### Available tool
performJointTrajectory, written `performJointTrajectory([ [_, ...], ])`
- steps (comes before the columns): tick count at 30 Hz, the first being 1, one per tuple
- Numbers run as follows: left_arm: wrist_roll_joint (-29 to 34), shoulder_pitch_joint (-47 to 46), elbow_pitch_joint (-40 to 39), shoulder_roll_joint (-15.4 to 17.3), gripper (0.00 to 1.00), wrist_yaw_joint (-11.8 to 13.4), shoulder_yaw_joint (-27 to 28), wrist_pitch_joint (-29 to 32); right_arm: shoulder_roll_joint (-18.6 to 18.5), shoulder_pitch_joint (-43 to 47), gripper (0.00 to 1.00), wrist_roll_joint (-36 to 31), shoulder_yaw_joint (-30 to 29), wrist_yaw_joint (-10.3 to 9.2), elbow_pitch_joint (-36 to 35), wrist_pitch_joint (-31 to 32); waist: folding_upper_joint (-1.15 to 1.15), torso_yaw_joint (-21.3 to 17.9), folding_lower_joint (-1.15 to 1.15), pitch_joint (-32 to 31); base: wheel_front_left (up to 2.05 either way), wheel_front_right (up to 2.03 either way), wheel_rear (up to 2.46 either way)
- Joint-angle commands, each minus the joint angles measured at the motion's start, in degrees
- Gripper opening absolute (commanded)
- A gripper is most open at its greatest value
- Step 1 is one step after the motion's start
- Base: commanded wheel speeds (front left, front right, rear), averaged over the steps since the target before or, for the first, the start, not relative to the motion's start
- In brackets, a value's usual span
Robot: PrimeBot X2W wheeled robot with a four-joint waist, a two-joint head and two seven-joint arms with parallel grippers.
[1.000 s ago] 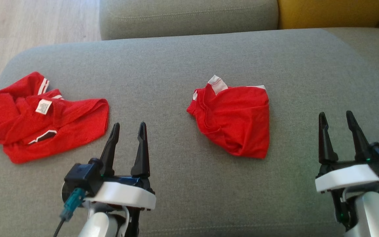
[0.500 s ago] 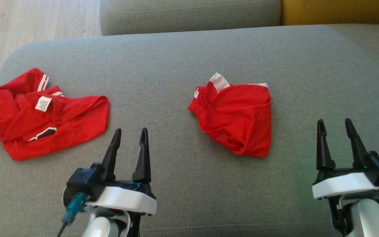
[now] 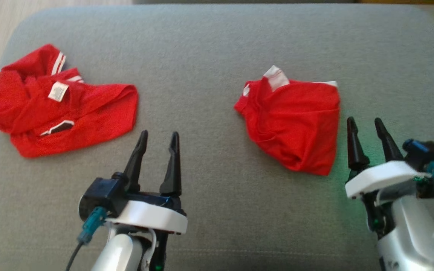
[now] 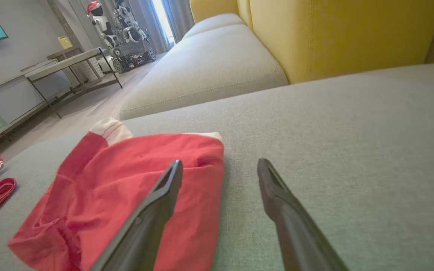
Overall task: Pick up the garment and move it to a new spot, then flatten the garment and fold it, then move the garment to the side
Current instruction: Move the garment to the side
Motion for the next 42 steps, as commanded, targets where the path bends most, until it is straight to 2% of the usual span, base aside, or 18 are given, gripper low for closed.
performJointTrajectory([
  [1, 0.5, -2.6, -1.8, 0.0, 1.00, 0.0, 1.2, -0.5, -0.8, -2.9, 1.00, 1.8, 1.2, -0.04, 0.1, 0.6, 0.00, 1.9, 0.00, 1.8, 0.00, 0.00, 0.00],
  [10, 0.4, -4.5, -2.0, 0.0, 1.00, 0.5, 0.2, -0.5, -3.4, -8.8, 1.00, 6.5, 3.2, -0.04, 9.1, 1.1, 0.00, 5.6, 0.00, 4.9, 0.00, 0.00, 0.00],
  [15, 0.2, -4.8, -1.9, 0.0, 1.00, 0.8, -0.2, -0.5, -4.4, -10.3, 1.00, 6.7, 5.4, -0.04, 13.5, 1.4, 0.00, 6.4, 0.00, 5.1, 0.00, 0.00, 0.00],
  [16, 0.1, -4.9, -1.9, 0.0, 1.00, 0.9, -0.3, -0.5, -4.5, -10.5, 0.87, 6.6, 5.8, -0.04, 14.3, 1.3, 0.00, 6.5, 0.00, 5.0, 0.00, 0.00, 0.00],
  [18, 0.1, -4.9, -1.9, 0.0, 1.00, 1.0, -0.3, -0.5, -5.0, -11.0, 0.00, 6.0, 6.9, -0.04, 16.0, 1.2, 0.00, 6.6, 0.00, 4.9, 0.00, 0.00, 0.00],
  [28, 0.4, -4.8, -1.7, 0.0, 1.00, 1.0, 0.1, -0.5, -8.4, -14.4, 0.00, -0.3, 10.1, -0.04, 20.8, -4.9, 0.00, 4.9, 0.00, 3.4, 0.00, 0.00, 0.00],
  [35, 0.8, -4.9, -2.2, 0.0, 1.00, 0.9, 1.0, -0.5, -11.0, -17.0, 0.00, -4.6, 13.2, -0.04, 19.7, -6.4, 0.00, 2.0, 0.00, 3.6, 0.00, 0.00, 0.00],
  [42, 1.9, -6.5, -3.3, 0.0, 1.00, 0.6, 2.7, -0.5, -15.6, -20.7, 0.00, -8.3, 17.9, -0.04, 17.0, -5.5, 0.00, -2.7, 0.00, 5.5, 0.00, 0.00, 0.00],
])
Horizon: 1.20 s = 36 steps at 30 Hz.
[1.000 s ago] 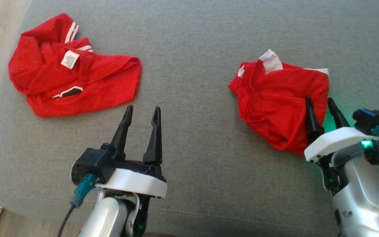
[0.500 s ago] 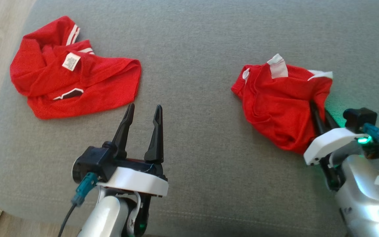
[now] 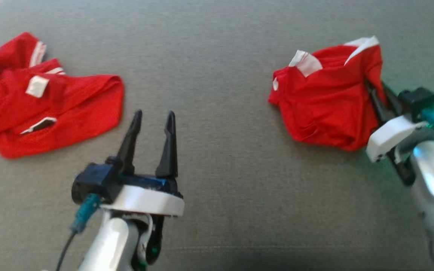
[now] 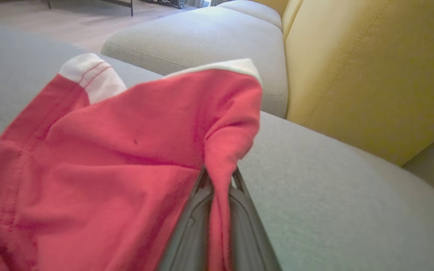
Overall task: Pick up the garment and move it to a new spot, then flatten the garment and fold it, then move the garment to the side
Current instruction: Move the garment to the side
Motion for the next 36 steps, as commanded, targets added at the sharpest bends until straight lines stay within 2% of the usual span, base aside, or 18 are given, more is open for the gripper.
performJointTrajectory([
  [1, 0.5, -3.3, -2.5, 0.1, 1.00, 0.1, 2.6, -0.5, -1.5, -1.8, 0.00, -0.5, 1.2, -0.04, -1.9, 0.2, 0.00, -1.9, 0.00, 1.4, 0.00, 0.00, 0.00],
  [7, 2.4, -7.3, -3.3, 0.1, 1.00, -1.3, 4.3, -0.5, -7.4, -6.5, 0.00, 0.0, 3.4, -0.04, -2.8, 2.7, 0.00, -5.8, 0.00, 5.0, 0.00, 0.00, 0.00],
  [16, 4.7, -13.9, -4.5, 0.1, 1.00, -3.1, 5.5, -0.5, -13.3, -12.1, 0.00, 3.6, 0.9, -0.04, -1.1, 4.2, 0.00, -9.5, 0.00, 11.1, 0.00, 0.00, 0.00],
  [21, 5.4, -15.8, -5.0, 0.1, 1.00, -3.4, 5.9, -0.5, -13.8, -13.9, 0.00, 2.9, -4.8, -0.04, 1.0, 4.3, 0.00, -10.6, 0.00, 13.6, 0.00, 0.00, 0.00],
  [25, 5.8, -16.5, -5.2, 0.1, 1.00, -3.7, 5.9, -0.5, -12.8, -14.5, 0.00, 1.5, -9.7, -0.04, 3.0, 3.7, 0.00, -11.1, 0.00, 14.7, 0.00, 0.00, 0.00],
  [30, 5.9, -16.5, -4.9, 0.1, 1.00, -4.1, 5.9, -0.5, -11.1, -14.6, 0.00, -0.1, -13.0, -0.04, 4.7, 3.0, 0.00, -11.1, 0.00, 15.2, 0.00, 0.00, 0.00],
  [31, 5.9, -16.5, -4.9, 0.1, 1.00, -4.1, 6.0, -0.5, -11.0, -14.7, 0.31, -0.4, -13.5, -0.04, 4.8, 2.6, 0.00, -11.0, 0.00, 15.3, 0.00, 0.00, 0.00],
  [32, 5.9, -16.5, -4.8, 0.1, 1.00, -4.1, 6.0, -0.5, -10.6, -14.8, 1.00, -0.4, -14.3, -0.04, 4.9, 2.2, 0.00, -11.0, 0.00, 15.3, 0.00, 0.00, 0.00],
  [36, 5.8, -16.2, -4.2, 0.1, 1.00, -4.2, 6.1, -0.5, -9.3, -15.2, 1.00, -0.6, -15.9, -0.04, 5.0, 1.2, 0.00, -10.7, 0.00, 14.8, 0.00, 0.00, 0.00],
])
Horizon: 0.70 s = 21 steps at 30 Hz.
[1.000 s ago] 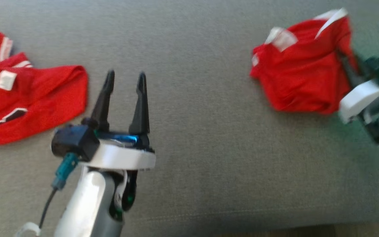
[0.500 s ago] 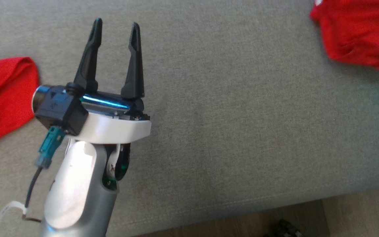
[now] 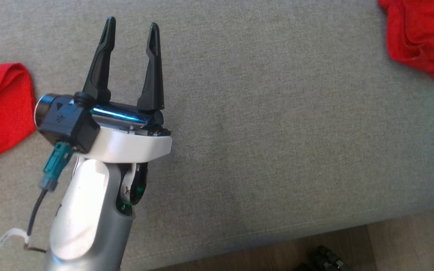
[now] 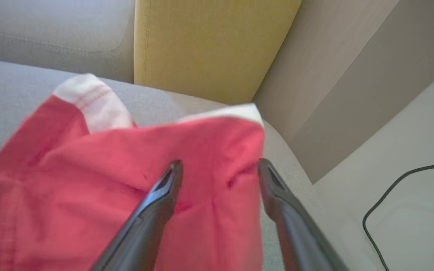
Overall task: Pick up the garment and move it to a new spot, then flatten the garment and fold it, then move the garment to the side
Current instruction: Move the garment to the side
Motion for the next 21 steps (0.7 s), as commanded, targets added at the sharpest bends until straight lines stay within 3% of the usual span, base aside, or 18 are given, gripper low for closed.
performJointTrajectory([
  [1, 0.1, -1.0, -1.6, 0.2, 1.00, -0.1, 1.5, -0.3, -0.2, -0.9, 1.00, 0.3, -0.6, -0.04, -1.3, -1.2, 0.00, 0.3, -0.01, -0.7, 0.00, 0.00, 0.00],
  [9, -2.3, 0.5, -1.0, 0.2, 1.00, 0.6, 0.5, -0.3, 1.3, 0.6, 1.00, 1.6, -1.2, -0.04, -3.3, -3.7, 0.00, 2.6, -0.01, -5.7, 0.00, 0.00, 0.00],
  [21, -5.1, 8.2, -1.2, 0.2, 1.00, 2.5, 2.1, -0.3, 9.4, 12.4, 1.00, 8.5, 4.4, -0.04, -15.9, -4.3, 0.00, 9.0, -0.01, -18.0, 0.00, 0.00, 0.00],
])
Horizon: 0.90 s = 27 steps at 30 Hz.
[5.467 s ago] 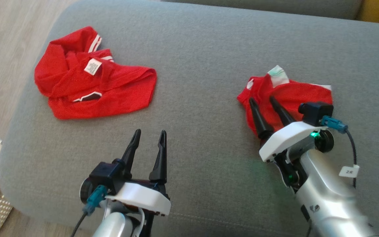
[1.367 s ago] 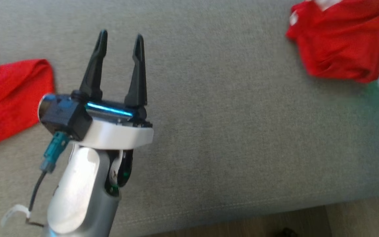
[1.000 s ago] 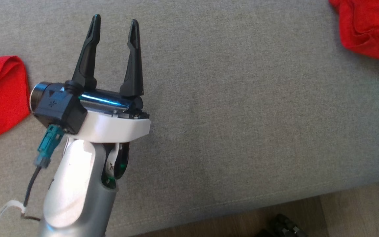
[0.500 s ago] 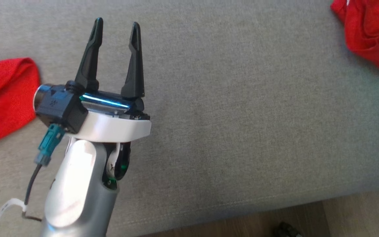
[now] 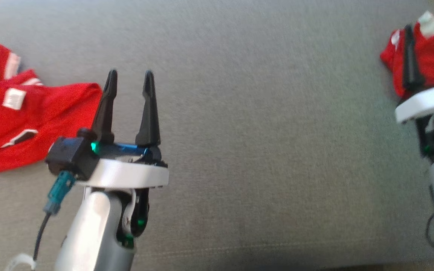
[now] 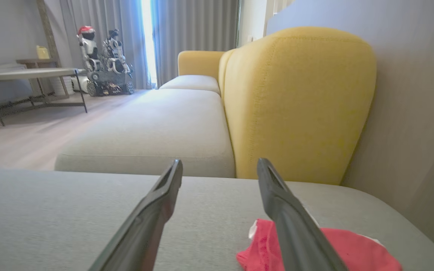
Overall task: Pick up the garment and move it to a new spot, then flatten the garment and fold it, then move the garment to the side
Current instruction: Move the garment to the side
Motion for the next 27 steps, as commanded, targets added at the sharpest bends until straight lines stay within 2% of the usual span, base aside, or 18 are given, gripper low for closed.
performJointTrajectory([
  [1, 0.8, 0.0, -1.9, 0.3, 1.00, 0.4, 2.0, -0.3, 0.5, 1.4, 1.00, 0.5, 1.1, -0.04, -3.0, -0.3, 0.00, 2.7, 0.00, -3.4, 0.00, 0.00, 0.00],
  [3, 2.7, 1.4, -1.5, 0.3, 1.00, -0.2, 1.6, -0.3, 1.9, 4.0, 1.00, 1.2, 1.2, -0.04, -5.6, -0.4, 0.00, 3.5, 0.00, -4.8, 0.00, 0.00, 0.00],
  [8, 1.1, 5.8, -0.3, 0.3, 1.00, 0.6, 2.2, -0.3, 6.5, 11.2, 1.00, 2.5, -1.3, -0.04, -11.1, -0.7, 0.00, 4.9, 0.00, -8.6, 0.00, 0.00, 0.00],
  [13, 0.3, 10.1, 0.4, 0.3, 1.00, 1.0, 2.7, -0.3, 11.5, 19.6, 1.00, -0.7, -3.9, -0.04, -15.9, -1.0, 0.00, 5.8, 0.00, -11.2, 0.00, 0.00, 0.00],
  [19, 0.5, 12.6, 0.7, 0.3, 1.00, 1.0, 2.7, -0.3, 14.0, 25.3, 1.00, -3.6, -5.4, -0.04, -18.9, -1.2, 0.00, 5.9, 0.00, -12.8, 0.00, 0.00, 0.00],
  [27, 0.3, 13.5, 0.6, 0.3, 1.00, 1.6, 3.1, -0.3, 15.0, 29.1, 1.00, -5.5, -6.0, -0.04, -20.6, -1.3, 0.00, 5.5, 0.00, -13.3, 0.00, 0.00, 0.00],
])
